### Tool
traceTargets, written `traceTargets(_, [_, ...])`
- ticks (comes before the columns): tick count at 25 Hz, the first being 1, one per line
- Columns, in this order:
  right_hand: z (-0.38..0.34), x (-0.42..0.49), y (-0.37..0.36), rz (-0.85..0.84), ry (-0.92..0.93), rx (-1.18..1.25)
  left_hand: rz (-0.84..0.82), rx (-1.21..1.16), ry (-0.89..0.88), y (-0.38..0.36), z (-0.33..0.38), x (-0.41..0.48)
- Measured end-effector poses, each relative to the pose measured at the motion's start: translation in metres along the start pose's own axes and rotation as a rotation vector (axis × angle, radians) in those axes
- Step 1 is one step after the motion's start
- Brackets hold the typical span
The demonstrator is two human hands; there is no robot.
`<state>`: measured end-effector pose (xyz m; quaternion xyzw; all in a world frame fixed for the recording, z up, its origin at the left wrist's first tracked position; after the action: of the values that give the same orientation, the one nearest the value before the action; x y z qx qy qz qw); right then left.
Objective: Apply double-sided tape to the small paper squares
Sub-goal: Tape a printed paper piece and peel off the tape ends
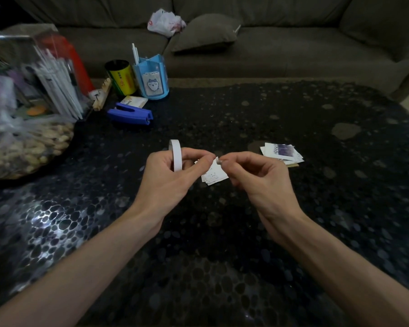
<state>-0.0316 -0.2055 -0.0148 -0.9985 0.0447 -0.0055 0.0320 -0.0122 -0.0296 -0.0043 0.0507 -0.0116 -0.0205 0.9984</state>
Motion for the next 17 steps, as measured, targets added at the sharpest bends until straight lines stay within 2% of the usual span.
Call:
traceTargets(13, [-0.0007, 0.0003, -0.0004, 0.02, 0.006, -0.042, -0.031, 0.098, -0.062, -0.003, 0.0093, -0.0039])
traceTargets(17, [-0.0032, -0.0004, -0.0033, 0.008, 0.053, -0.055, -0.006, 0.075, -0.015, -0.0022, 0.0058, -0.0039])
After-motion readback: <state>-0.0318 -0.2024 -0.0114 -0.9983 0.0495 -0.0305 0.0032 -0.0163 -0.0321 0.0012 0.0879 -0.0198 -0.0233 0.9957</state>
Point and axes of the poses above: each hand's wrist, its own x-axis towards the middle knuckle, its own y-axis out of the back of the hand, z = x × y, the point moved 8 cm from there along x, towards the middle knuckle
